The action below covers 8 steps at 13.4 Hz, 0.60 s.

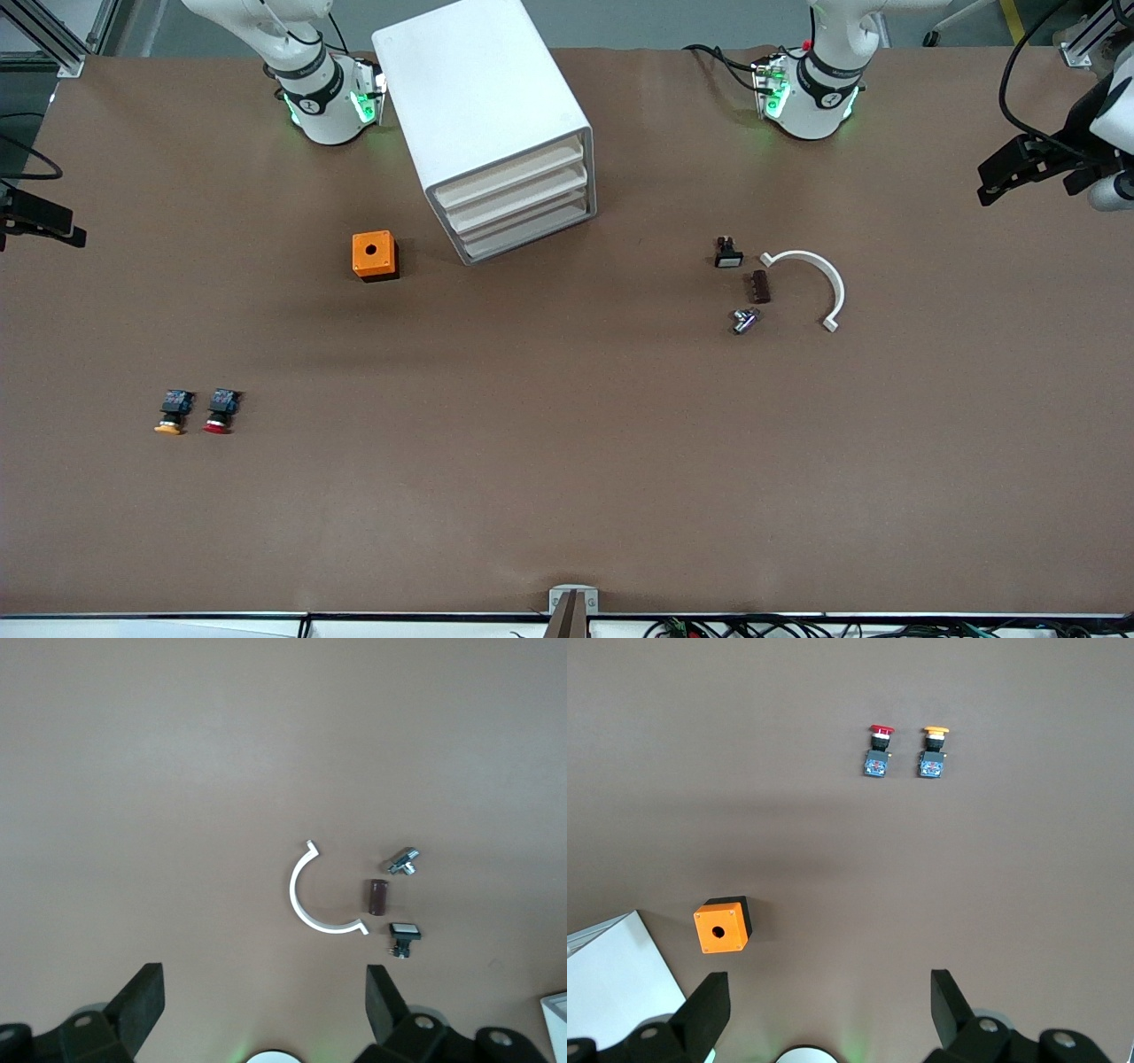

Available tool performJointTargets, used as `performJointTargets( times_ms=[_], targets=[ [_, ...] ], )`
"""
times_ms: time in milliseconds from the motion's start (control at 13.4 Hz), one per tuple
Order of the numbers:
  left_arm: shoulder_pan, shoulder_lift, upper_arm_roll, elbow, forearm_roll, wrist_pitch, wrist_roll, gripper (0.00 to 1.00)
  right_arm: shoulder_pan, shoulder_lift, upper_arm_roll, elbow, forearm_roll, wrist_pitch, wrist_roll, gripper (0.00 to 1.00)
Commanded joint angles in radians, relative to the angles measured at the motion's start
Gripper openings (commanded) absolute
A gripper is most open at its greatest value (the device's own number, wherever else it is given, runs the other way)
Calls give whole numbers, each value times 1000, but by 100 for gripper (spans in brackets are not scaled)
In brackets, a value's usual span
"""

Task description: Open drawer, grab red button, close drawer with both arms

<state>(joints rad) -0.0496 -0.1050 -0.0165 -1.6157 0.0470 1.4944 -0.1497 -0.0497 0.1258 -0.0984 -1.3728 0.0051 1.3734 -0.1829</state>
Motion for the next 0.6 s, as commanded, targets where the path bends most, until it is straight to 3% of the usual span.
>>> performJointTargets(
  times_ms=[0,149,523],
  targets=[
    [34,-61,-3,-70,-86,37,19,100,2,-54,16,-12,15,-16,113,100],
    [53,-71,-28,-70,-104,27,22,100,39,-60,16,-12,10,-17,238,100],
    [53,-73,-48,-67,-41,6,16,100,30,-67,9,-11,15,-16,196,100]
  ],
)
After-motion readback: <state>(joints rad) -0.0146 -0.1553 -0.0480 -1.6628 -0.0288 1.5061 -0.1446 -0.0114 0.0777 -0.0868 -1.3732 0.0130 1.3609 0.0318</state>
